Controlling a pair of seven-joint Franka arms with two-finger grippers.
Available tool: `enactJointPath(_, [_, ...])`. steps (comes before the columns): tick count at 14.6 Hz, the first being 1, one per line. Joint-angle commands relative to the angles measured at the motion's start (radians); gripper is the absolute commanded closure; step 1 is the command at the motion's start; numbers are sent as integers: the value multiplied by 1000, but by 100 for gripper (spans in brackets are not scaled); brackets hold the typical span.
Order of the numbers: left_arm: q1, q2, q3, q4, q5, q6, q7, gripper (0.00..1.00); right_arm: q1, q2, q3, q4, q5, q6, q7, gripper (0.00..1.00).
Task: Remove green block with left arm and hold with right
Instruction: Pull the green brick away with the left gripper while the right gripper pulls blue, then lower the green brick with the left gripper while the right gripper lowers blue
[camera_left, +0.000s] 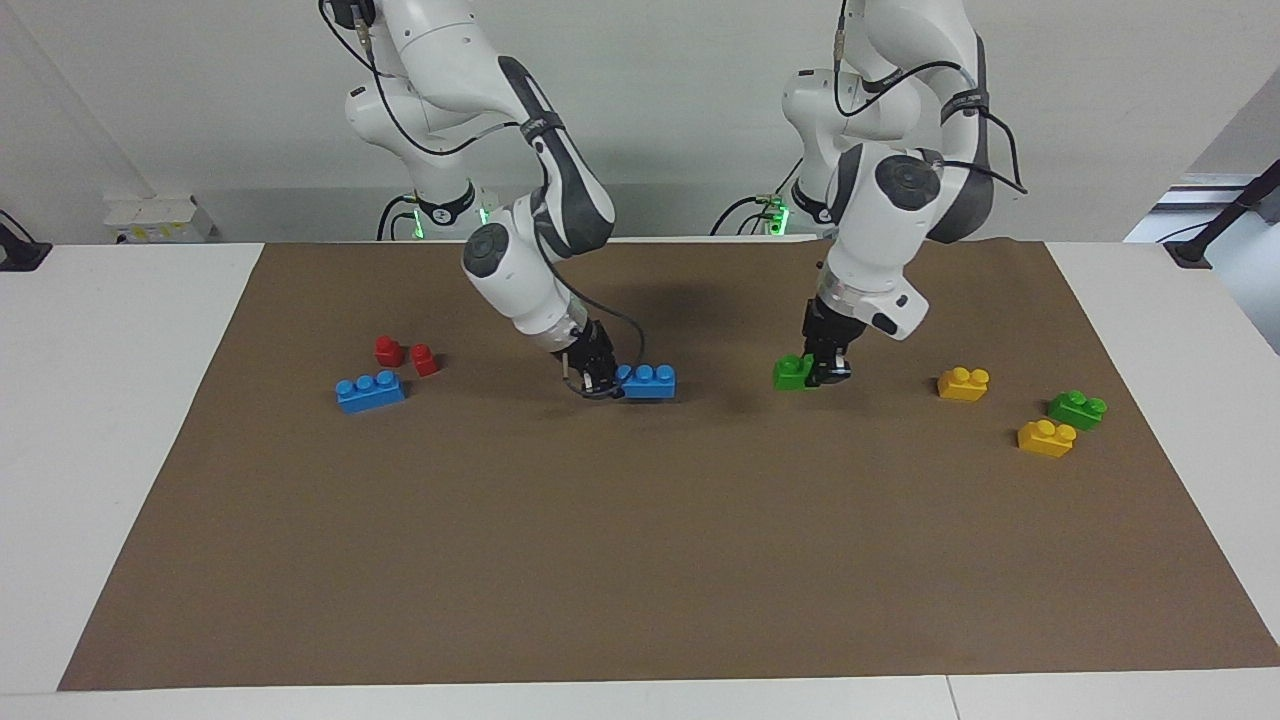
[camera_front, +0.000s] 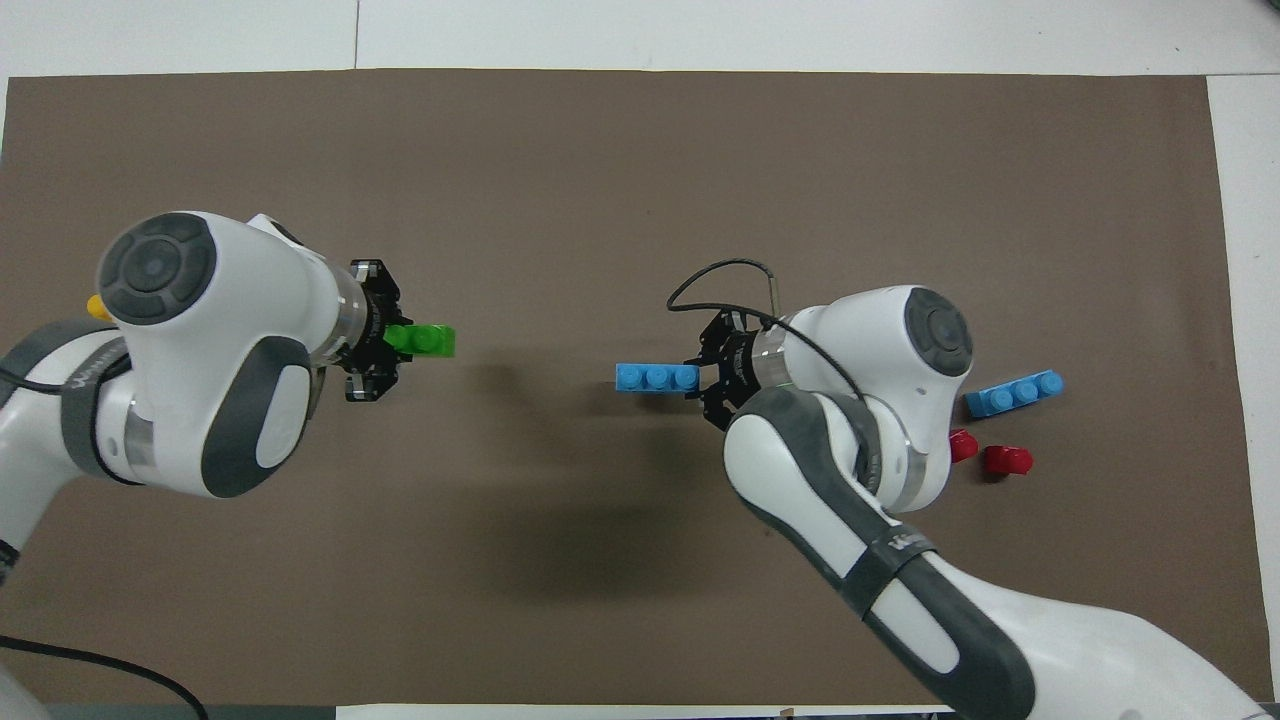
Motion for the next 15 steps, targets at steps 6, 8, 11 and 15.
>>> enactJointPath(6, [259, 0, -9, -12, 0, 15, 529, 100, -365, -21, 4, 63, -43, -308, -377, 100])
enactJointPath(8, [294, 15, -9, -12, 0, 42, 607, 100, -411, -16, 6, 63, -95, -325, -385, 100])
enactJointPath(11, [331, 60, -9, -2, 0, 93, 689, 100, -468, -8, 6, 48, -138, -323, -437, 100])
enactJointPath(15, [365, 110, -9, 0, 0, 177, 750, 100, -543, 27, 6, 48, -166, -314, -538, 100])
